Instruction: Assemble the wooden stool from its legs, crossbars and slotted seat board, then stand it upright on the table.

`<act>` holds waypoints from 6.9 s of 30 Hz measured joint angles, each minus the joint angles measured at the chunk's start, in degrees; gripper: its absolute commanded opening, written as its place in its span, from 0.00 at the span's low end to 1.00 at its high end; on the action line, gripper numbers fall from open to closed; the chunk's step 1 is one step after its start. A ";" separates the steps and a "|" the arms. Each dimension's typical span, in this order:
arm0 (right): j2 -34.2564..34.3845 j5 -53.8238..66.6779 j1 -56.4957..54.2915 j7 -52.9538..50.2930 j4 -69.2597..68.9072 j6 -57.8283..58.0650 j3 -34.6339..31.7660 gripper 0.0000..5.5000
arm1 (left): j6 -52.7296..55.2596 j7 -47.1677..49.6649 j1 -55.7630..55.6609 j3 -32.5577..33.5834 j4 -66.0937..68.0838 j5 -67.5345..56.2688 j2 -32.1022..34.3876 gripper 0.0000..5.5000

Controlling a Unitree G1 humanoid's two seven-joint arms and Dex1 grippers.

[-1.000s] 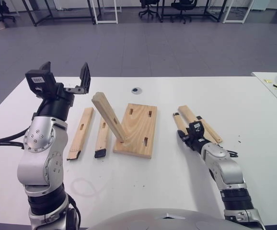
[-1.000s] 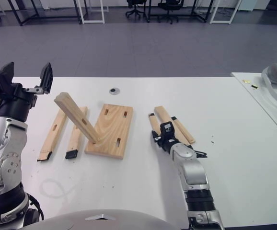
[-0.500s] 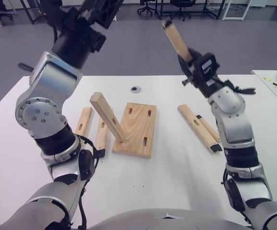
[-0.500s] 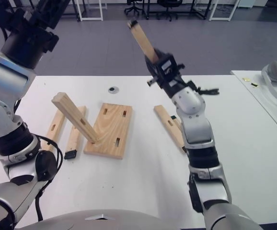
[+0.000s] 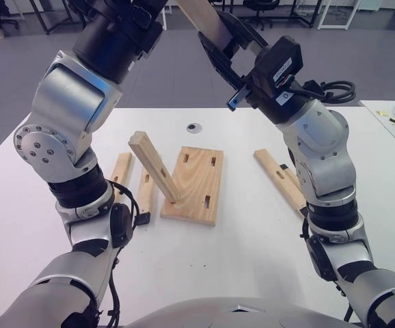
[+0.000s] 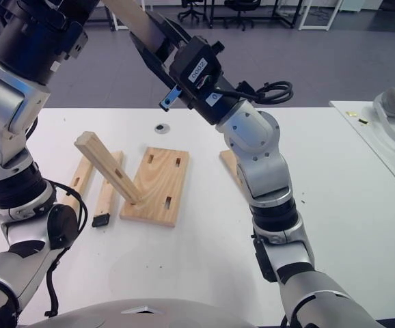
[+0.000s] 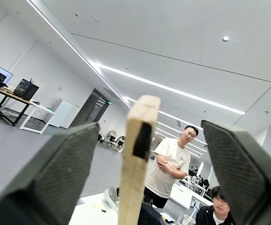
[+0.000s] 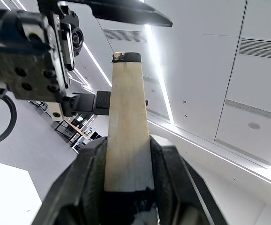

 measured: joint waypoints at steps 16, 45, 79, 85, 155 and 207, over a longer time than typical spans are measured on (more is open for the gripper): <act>0.11 2.03 1.63 1.02 -1.53 0.67 0.12 0.24 | -3.02 -0.24 1.35 -2.24 -0.43 -1.99 5.32 0.12; -5.65 -9.39 22.81 -8.09 20.12 -3.46 -4.47 0.63 | -16.34 4.38 42.91 2.09 -3.93 42.52 -0.07 0.07; -2.77 -11.10 26.15 -8.84 26.52 -8.35 -4.01 0.63 | -29.49 -13.83 48.60 -7.83 8.43 72.75 -10.92 0.07; -2.76 -11.13 26.32 -8.82 26.48 -8.21 -4.02 0.63 | -29.07 -13.40 49.89 -10.27 6.49 79.05 -9.88 0.07; -1.82 -14.99 28.38 -11.29 27.27 -9.10 -2.27 0.63 | 9.27 -15.51 71.33 -19.06 -17.54 95.87 -9.12 0.59; 4.90 70.81 -24.51 -19.91 35.88 45.19 -36.00 0.35 | -16.26 -47.85 20.11 -15.94 -7.23 78.45 13.70 0.38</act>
